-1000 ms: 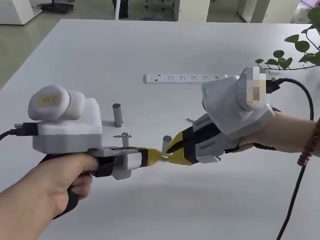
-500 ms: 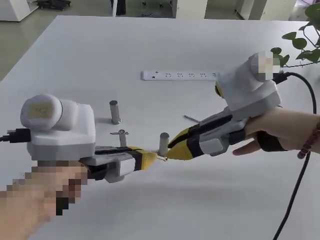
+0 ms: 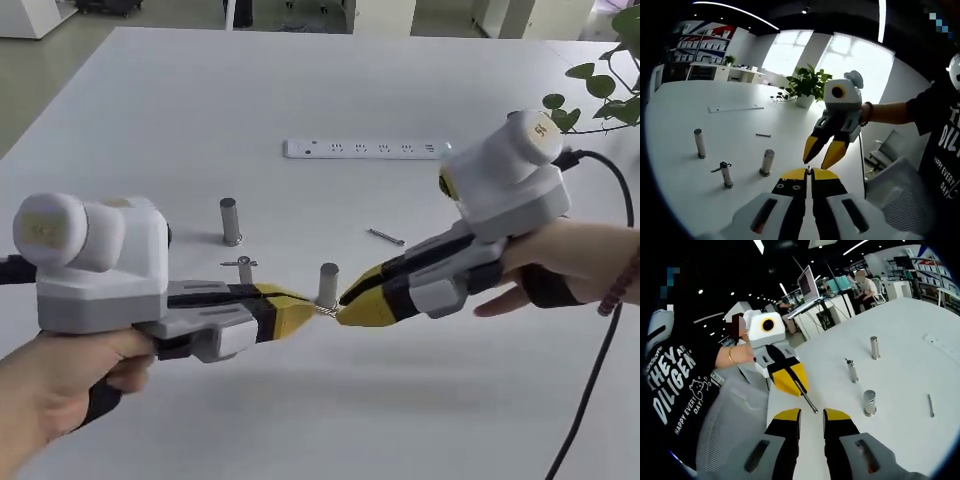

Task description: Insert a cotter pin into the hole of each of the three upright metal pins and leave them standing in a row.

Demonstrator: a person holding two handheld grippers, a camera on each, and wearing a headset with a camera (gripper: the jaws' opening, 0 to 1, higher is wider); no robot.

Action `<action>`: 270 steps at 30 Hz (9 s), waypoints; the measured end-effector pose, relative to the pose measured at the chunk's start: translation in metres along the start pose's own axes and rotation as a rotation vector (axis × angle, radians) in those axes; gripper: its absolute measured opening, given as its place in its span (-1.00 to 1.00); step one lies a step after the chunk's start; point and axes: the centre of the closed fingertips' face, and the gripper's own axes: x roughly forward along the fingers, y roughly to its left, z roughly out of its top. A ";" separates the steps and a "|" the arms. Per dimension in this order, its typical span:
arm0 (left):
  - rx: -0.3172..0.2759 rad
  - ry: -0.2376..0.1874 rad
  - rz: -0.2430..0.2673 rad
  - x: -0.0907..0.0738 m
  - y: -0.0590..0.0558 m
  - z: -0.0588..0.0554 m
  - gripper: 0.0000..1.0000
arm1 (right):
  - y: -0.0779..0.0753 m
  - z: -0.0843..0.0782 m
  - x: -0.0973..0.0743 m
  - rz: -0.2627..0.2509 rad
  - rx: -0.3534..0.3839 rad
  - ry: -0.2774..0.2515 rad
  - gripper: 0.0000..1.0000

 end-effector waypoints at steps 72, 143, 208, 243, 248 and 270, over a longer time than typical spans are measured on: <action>0.080 -0.034 -0.068 0.001 -0.013 0.001 -0.68 | 0.010 -0.002 -0.008 0.057 -0.219 0.029 -1.00; 0.184 0.063 0.445 0.081 0.097 -0.029 -0.76 | -0.102 -0.028 -0.014 -0.164 -0.333 0.223 -1.00; 0.241 0.065 0.464 0.083 0.101 -0.029 -0.78 | -0.112 -0.012 0.010 -0.132 -0.413 0.261 -1.00; 0.224 0.045 0.482 0.086 0.101 -0.029 -0.77 | -0.105 -0.007 -0.002 -0.194 -0.364 0.200 -1.00; 0.217 0.042 0.484 0.086 0.102 -0.029 -0.77 | -0.104 -0.005 0.003 -0.191 -0.372 0.198 -1.00; 0.205 0.039 0.488 0.087 0.102 -0.029 -0.77 | -0.104 0.006 0.011 -0.210 -0.369 0.149 -0.73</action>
